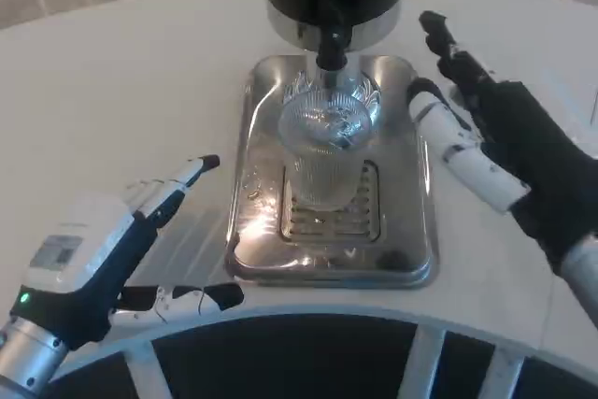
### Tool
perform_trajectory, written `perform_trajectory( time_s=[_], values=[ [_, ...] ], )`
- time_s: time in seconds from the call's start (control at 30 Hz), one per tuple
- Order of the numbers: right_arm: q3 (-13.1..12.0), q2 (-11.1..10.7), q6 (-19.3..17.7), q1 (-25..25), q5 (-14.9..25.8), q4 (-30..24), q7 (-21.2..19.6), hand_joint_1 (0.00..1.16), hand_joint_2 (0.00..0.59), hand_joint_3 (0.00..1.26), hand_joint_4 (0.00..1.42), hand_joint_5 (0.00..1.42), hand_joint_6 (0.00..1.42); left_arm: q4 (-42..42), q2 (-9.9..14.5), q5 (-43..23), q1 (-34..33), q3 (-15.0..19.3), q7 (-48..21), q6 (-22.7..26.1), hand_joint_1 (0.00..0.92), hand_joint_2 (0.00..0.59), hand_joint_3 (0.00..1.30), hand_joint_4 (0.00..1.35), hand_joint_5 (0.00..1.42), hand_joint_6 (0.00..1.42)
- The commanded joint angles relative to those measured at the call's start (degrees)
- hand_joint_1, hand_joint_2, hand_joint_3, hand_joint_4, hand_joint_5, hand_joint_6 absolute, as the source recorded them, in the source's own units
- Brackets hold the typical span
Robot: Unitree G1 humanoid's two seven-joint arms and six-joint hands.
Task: Grasp the cup under the faucet to collect the drink, then remove the cup.
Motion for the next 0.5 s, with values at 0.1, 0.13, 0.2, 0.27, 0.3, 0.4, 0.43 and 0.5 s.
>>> perform_trajectory(
  time_s=[0.1,0.13,0.2,0.27,0.3,0.4,0.43,0.5],
  values=[
    [2.7,-1.9,1.3,-2.3,4.3,1.4,-3.8,0.21,0.586,0.00,0.00,0.00,0.00,-1.8,0.3,-0.8,1.7,1.2,-1.8,1.5,0.148,0.074,0.10,0.04,0.15,0.25],
    [3.0,-2.2,1.5,-2.5,4.9,1.6,-4.3,0.21,0.586,0.00,0.00,0.00,0.00,-2.0,0.2,-0.9,1.8,1.3,-2.0,1.6,0.146,0.073,0.10,0.04,0.15,0.25],
    [3.6,-2.9,1.8,-3.0,6.3,2.1,-5.1,0.21,0.586,0.00,0.00,0.00,0.00,-2.3,0.3,-1.2,2.1,1.6,-2.3,1.8,0.145,0.073,0.10,0.04,0.14,0.25],
    [4.0,-3.6,2.0,-3.7,7.5,2.5,-5.9,0.21,0.586,0.00,0.00,0.00,0.00,-2.6,0.3,-1.4,2.4,2.0,-2.7,2.0,0.145,0.073,0.10,0.04,0.14,0.25],
    [4.2,-3.9,2.0,-3.9,8.0,2.7,-6.2,0.21,0.586,0.00,0.00,0.00,0.00,-2.7,0.3,-1.4,2.5,2.1,-2.8,2.0,0.143,0.073,0.10,0.04,0.14,0.25],
    [4.8,-4.8,2.4,-4.7,9.8,3.5,-7.4,0.21,0.586,0.00,0.00,0.00,0.00,-2.9,0.3,-1.6,2.7,2.6,-3.3,2.1,0.133,0.075,0.10,0.04,0.15,0.25],
    [5.0,-5.1,2.5,-5.0,10.3,3.7,-7.8,0.21,0.586,0.00,0.00,0.00,0.00,-2.9,0.2,-1.7,2.7,2.7,-3.4,2.1,0.132,0.075,0.10,0.04,0.15,0.25],
    [5.4,-5.6,2.7,-5.5,11.4,4.4,-8.5,0.21,0.586,0.00,0.00,0.00,0.00,-3.0,0.3,-1.8,2.8,2.8,-3.5,2.1,0.132,0.075,0.11,0.04,0.15,0.25]
  ],
)
